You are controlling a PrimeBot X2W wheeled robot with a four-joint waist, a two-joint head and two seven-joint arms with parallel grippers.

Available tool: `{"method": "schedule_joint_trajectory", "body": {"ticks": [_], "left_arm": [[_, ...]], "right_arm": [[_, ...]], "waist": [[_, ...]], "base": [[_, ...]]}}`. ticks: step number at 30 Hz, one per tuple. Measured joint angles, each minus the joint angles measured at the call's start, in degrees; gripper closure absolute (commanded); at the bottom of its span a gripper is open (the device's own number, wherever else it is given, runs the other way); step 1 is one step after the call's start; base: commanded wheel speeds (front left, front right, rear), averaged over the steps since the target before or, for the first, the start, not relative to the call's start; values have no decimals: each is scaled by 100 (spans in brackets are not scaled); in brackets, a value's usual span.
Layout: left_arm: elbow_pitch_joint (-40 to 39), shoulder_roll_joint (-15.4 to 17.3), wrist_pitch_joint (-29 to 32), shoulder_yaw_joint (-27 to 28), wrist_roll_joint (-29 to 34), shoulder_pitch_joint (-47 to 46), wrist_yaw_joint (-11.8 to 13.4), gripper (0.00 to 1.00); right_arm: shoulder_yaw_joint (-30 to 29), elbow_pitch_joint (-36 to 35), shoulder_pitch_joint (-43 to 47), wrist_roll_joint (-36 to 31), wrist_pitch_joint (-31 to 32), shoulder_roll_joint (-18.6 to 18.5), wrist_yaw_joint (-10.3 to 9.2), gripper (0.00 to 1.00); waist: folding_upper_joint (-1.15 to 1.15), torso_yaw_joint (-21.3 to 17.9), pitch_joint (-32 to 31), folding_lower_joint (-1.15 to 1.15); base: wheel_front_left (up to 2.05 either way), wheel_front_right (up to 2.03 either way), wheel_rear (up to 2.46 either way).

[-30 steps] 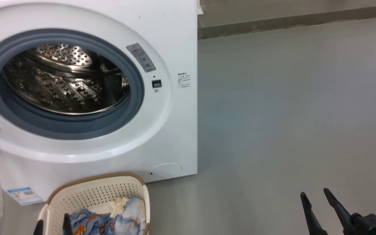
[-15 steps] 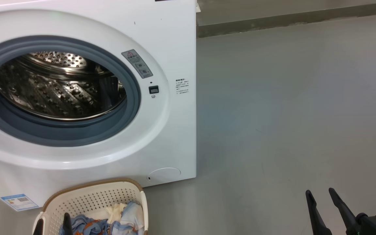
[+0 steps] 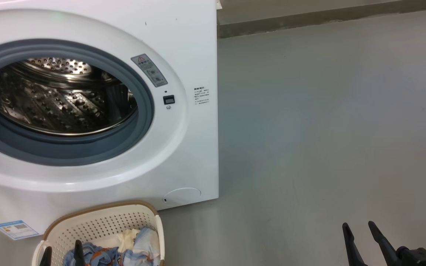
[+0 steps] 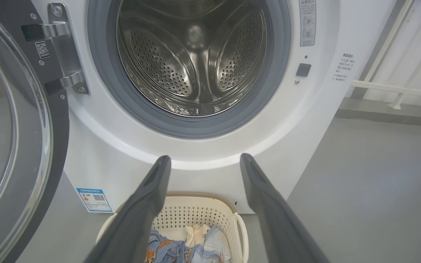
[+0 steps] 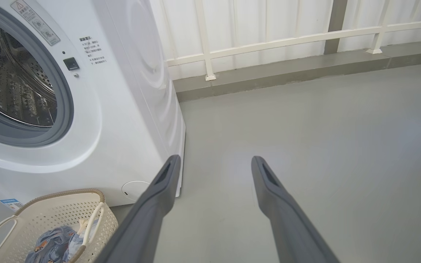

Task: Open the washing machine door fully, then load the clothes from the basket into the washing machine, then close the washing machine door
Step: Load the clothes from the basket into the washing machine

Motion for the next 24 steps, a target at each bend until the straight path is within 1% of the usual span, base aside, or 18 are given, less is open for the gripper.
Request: {"method": "schedule_joint_trajectory", "body": {"ticks": [5,9,12,15,19,24], "left_arm": [[80,0,0,-34,2,-4,5,0],[324,0,1,-56,-48,-68,-4,0],[544,-1,1,-37,-59,-280,-37,0],[704,1,1,19,-63,-545,-70,0],[1040,-1,1,94,-80,-875,-156,0],[1513,7,1,203,-116,-1361,-212,0]], "right_arm": [[-74,132,-15,15,0,94,0,0],[-160,188,-44,58,0,147,0,0],[-148,172,-182,115,0,155,0,0],[80,92,-310,130,0,132,0,0],[469,-205,-513,413,0,78,0,0],[784,-364,-762,410,0,-172,0,0]], "waist": [[0,-60,90,0],[0,-107,211,0],[0,-139,329,0],[0,-177,474,0],[0,-230,722,0],[0,-308,1083,0]], "base": [[0,0,0],[0,0,0],[0,0,0],[0,0,0],[0,0,0],[0,0,0]]}}
